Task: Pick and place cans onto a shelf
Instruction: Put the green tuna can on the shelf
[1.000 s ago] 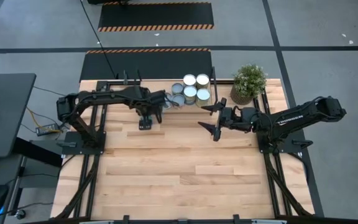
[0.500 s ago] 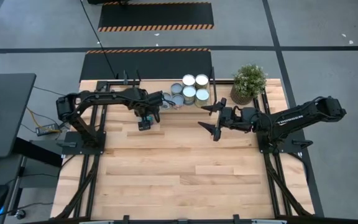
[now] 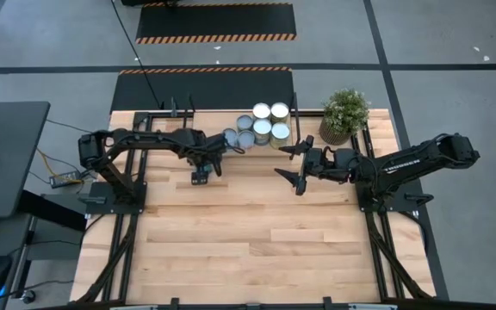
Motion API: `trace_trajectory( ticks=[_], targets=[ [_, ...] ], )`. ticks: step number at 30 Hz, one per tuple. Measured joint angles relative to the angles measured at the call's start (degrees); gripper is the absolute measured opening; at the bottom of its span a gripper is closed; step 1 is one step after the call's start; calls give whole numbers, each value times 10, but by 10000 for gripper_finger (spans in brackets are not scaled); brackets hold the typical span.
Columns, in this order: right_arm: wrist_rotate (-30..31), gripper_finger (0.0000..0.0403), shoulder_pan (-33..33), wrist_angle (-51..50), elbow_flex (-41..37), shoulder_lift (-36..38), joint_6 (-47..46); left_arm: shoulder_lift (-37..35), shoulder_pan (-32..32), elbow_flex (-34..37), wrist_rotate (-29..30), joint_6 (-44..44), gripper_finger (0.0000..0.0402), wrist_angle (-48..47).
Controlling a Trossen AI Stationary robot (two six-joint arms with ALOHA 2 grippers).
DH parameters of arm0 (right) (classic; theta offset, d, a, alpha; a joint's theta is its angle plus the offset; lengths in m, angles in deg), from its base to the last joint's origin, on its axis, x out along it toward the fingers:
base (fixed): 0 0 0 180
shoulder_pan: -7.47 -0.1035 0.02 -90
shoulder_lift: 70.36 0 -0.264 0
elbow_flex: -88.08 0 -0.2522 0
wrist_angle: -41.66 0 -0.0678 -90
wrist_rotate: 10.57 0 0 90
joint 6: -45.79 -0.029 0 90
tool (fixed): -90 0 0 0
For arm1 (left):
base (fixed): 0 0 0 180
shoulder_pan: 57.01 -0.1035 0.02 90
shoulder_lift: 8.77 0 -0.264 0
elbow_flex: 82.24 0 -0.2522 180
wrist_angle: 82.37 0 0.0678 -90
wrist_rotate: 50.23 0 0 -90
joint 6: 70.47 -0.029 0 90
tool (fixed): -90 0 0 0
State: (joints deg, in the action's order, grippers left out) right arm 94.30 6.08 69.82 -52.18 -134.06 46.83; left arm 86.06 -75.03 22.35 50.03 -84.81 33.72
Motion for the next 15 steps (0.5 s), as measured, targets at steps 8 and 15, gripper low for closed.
trace_trajectory(
  ticks=[8, 15],
  targets=[
    [0, 348, 0, 0, 0, 0, 0, 0, 0, 6, 0, 2, 274, 8],
    [0, 348, 0, 0, 0, 0, 0, 0, 0, 6, -20, 1, 172, 21]
  ],
)
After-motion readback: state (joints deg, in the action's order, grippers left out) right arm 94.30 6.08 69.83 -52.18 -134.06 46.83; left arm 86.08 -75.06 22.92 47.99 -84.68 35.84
